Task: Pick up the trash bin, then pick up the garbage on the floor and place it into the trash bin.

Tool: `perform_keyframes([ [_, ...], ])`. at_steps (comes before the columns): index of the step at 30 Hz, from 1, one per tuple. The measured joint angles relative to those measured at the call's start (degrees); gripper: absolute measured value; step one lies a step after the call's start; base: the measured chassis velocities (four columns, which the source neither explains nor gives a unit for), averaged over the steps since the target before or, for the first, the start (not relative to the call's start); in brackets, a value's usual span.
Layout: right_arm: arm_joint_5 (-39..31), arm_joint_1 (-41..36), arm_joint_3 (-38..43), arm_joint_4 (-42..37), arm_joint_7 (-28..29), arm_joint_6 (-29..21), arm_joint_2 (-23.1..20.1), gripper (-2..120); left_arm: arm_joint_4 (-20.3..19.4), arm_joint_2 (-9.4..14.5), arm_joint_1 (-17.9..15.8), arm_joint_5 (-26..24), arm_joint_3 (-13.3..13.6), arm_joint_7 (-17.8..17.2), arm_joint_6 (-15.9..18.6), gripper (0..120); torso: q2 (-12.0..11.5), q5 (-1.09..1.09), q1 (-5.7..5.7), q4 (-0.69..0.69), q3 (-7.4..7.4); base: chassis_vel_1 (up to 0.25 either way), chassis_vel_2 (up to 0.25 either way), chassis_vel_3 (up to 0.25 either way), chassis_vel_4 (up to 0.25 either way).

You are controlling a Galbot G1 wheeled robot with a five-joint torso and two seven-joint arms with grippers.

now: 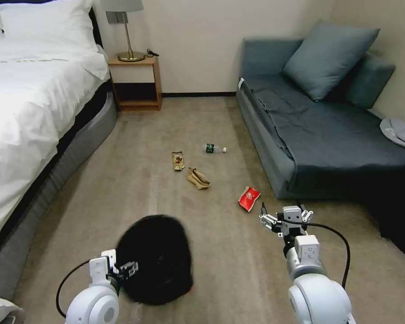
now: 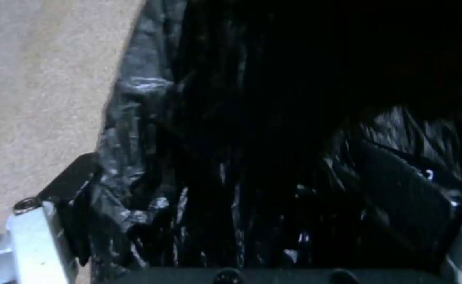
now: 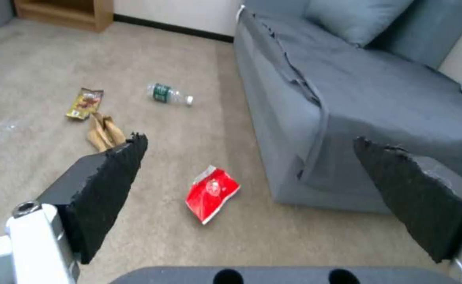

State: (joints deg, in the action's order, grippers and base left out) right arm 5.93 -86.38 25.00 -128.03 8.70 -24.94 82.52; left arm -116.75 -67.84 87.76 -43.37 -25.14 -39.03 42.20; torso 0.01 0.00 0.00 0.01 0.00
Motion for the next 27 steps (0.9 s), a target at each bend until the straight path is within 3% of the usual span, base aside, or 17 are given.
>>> perform_keyframes([
  [15,0.29,0.55,0.27,0.14,-0.01,-0.02,0.27,100,-3.87,0.14,-0.94,-1.02,0.15,1.89,-0.01,100,0.0,0.01,0.0,-0.01,0.0,0.0,0.0,0.0,0.0],
  [27,0.48,0.73,0.22,0.2,-0.06,-0.09,0.44,100,-1.81,0.45,-1.74,-1.39,0.09,2.74,-0.32,99,0.0,0.03,0.0,0.0,-0.01,0.0,0.0,0.0,0.0],
])
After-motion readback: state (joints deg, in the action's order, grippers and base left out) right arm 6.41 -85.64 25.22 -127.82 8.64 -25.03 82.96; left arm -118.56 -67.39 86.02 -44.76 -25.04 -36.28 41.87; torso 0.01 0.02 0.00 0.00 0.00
